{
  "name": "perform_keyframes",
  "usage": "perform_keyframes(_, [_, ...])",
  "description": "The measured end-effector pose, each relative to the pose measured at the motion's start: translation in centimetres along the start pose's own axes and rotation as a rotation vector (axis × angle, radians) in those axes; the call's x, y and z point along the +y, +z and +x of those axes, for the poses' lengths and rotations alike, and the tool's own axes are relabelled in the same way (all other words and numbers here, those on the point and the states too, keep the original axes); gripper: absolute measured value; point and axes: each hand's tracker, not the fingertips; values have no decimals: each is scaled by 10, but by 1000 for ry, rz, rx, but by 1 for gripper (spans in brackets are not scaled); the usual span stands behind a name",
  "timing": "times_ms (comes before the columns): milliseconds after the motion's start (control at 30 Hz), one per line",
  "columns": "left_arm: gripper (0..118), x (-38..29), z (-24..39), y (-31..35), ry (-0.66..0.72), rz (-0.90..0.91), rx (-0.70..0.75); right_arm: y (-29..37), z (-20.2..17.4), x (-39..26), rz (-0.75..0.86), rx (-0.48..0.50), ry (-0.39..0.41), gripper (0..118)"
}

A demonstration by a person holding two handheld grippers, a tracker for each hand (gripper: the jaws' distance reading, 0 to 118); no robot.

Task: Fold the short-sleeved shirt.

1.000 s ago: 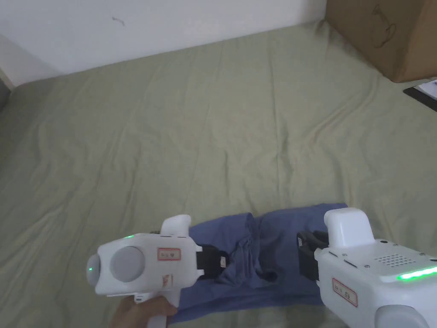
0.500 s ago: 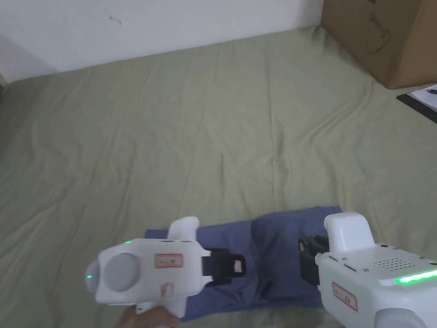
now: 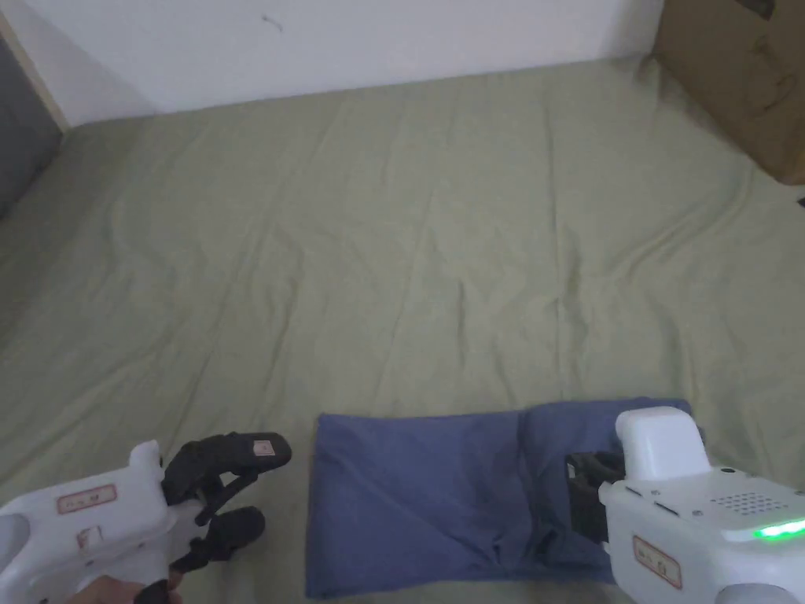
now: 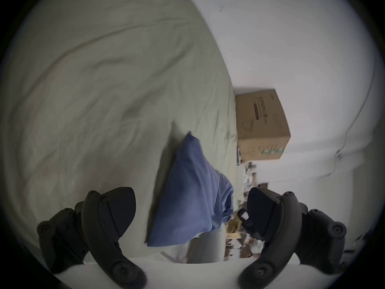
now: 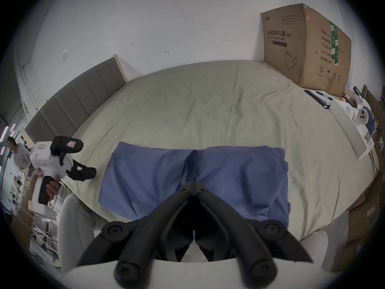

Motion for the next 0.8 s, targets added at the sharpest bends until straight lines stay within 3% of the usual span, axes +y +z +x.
perform_keyframes(100, [110, 2, -7, -22, -60, -55, 15, -2, -8, 4, -7, 6, 12, 0])
perform_keyframes(300, [108, 3, 5, -81, -151, -249, -108, -4, -19, 8, -39, -1, 78, 0])
perform_keyframes(333, [98, 3, 7, -88, -157, -252, -87, -4, -21, 8, -41, -5, 83, 0])
perform_keyframes(367, [70, 3, 9, -92, -169, -249, -38, -3, -22, 8, -46, -8, 89, 0])
perform_keyframes(400, [18, -5, 19, -92, -216, -248, 51, -3, -24, 8, -49, -10, 94, 0])
perform_keyframes(433, [9, -7, 19, -94, -219, -233, 103, 0, -25, 9, -48, -11, 100, 0])
perform_keyframes(500, [9, -7, 16, -86, -197, -255, -11, 1, -27, 10, -49, -10, 111, 0])
perform_keyframes(800, [9, 33, 13, -24, -285, -234, 108, 2, -26, 14, -43, -25, 127, 0])
